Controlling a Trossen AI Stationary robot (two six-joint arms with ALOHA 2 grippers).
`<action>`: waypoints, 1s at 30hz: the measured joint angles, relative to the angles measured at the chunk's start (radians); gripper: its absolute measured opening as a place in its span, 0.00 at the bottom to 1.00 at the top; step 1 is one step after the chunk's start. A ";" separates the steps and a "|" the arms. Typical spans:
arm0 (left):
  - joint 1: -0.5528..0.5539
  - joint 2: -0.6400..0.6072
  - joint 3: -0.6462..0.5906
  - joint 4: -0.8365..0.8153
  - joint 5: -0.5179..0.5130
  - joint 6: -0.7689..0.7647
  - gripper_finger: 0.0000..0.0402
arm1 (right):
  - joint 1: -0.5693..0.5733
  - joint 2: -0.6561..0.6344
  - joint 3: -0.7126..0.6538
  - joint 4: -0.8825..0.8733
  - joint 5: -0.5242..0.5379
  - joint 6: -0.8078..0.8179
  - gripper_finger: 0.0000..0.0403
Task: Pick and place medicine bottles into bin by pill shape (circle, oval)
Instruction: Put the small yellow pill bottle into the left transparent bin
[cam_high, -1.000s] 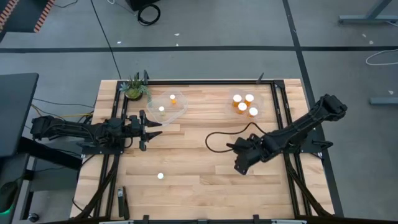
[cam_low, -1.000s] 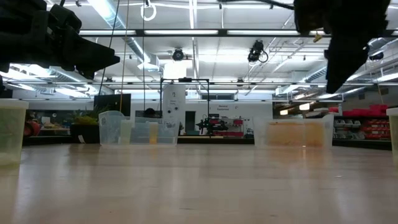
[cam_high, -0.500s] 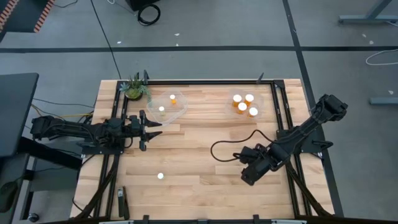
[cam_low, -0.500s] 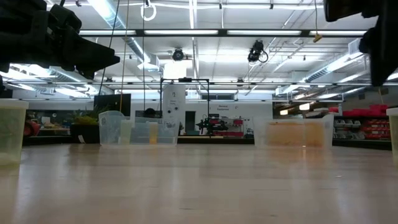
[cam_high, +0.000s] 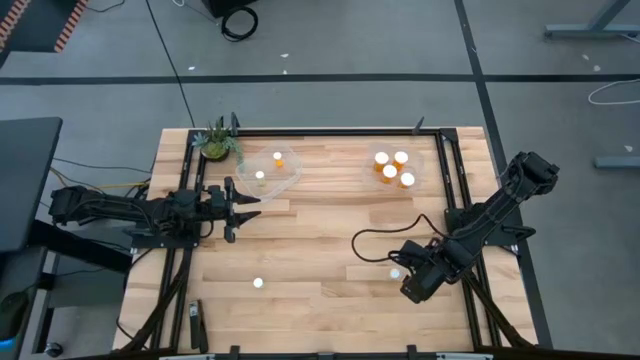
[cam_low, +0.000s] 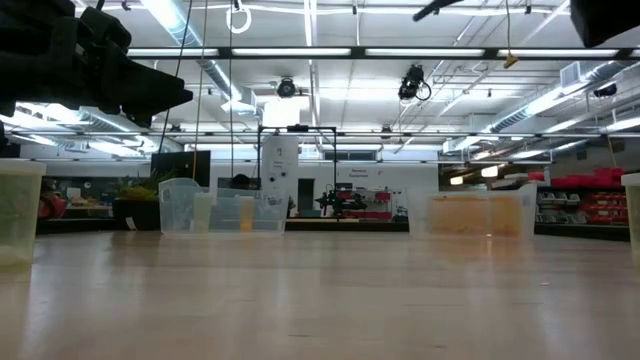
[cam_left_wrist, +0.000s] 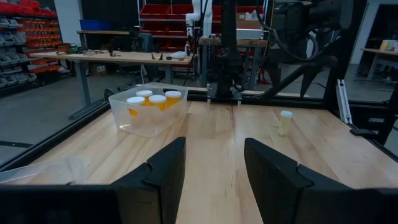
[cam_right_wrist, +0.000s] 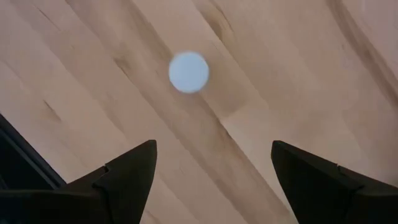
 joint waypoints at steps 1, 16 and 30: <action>0.000 0.000 0.000 0.000 0.000 0.000 0.43 | 0.011 0.000 0.000 -0.003 0.000 0.016 0.80; 0.000 0.000 0.000 0.000 0.000 0.000 0.43 | 0.077 0.111 0.000 0.010 0.078 0.118 0.79; 0.000 0.000 0.000 0.000 0.000 0.000 0.43 | 0.034 0.187 0.000 0.095 0.167 -0.003 0.74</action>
